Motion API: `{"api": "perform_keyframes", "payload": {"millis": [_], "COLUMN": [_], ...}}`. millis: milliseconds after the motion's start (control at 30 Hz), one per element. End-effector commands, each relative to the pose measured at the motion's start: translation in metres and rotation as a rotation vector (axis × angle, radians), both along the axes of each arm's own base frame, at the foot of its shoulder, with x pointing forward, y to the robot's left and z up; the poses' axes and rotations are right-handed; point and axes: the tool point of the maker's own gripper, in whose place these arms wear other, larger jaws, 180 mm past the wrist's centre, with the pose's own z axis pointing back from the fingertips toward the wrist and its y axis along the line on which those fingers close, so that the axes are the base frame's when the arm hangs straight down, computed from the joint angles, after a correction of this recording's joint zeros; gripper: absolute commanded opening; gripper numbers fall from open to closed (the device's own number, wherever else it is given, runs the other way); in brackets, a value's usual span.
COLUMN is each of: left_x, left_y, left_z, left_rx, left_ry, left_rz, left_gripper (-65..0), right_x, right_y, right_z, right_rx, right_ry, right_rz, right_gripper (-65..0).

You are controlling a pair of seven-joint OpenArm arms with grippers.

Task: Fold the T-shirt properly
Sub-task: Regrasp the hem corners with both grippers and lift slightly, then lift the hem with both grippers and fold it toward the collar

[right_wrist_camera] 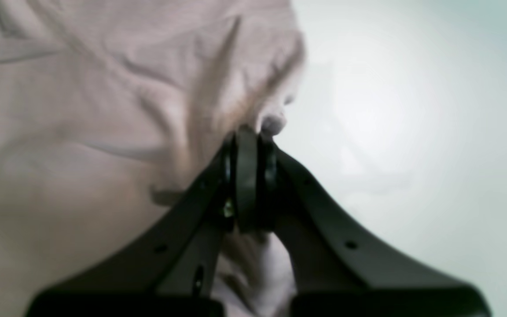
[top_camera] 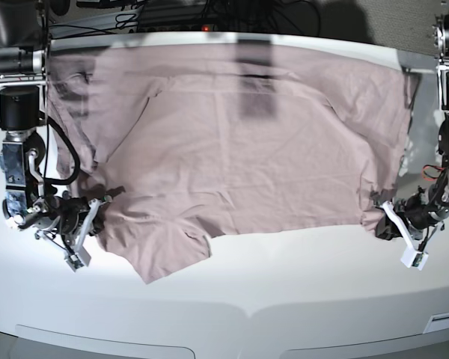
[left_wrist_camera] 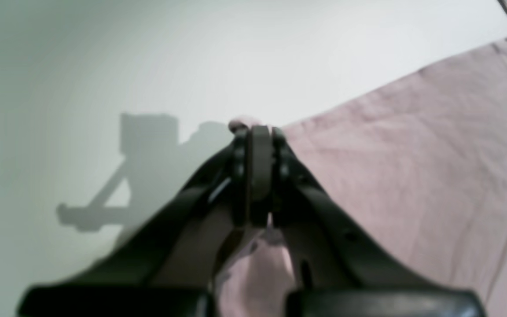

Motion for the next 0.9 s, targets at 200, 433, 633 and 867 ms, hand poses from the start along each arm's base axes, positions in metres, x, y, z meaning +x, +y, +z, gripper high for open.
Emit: {"api": "perform_keyframes", "payload": {"millis": [200, 433, 633, 867], "left_x": [0.005, -0.006, -0.005, -0.006], "left_y": [0.008, 0.004, 0.003, -0.006], "left_z": [0.031, 0.028, 0.043, 0.060], "left_rx": [0.045, 0.051, 0.116, 0.144], "left_ry": [-0.070, -0.076, -0.117, -0.129], "left_rz": [0.012, 0.038, 0.032, 0.015], "left_gripper": [-65.0, -65.0, -65.0, -65.0], "right_x": [0.002, -0.011, -0.022, -0.043], "right_y": [-0.027, -0.029, -0.018, -0.001], "right_z": [0.034, 0.064, 0.079, 0.082], "right_rx": [0.004, 0.030, 0.066, 0.038], "right_ry": [-0.106, -0.244, -0.325, -0.344], "right_rz": [-0.055, -0.084, -0.099, -0.046], "right_gripper": [-65.0, -65.0, -65.0, -65.0]}}
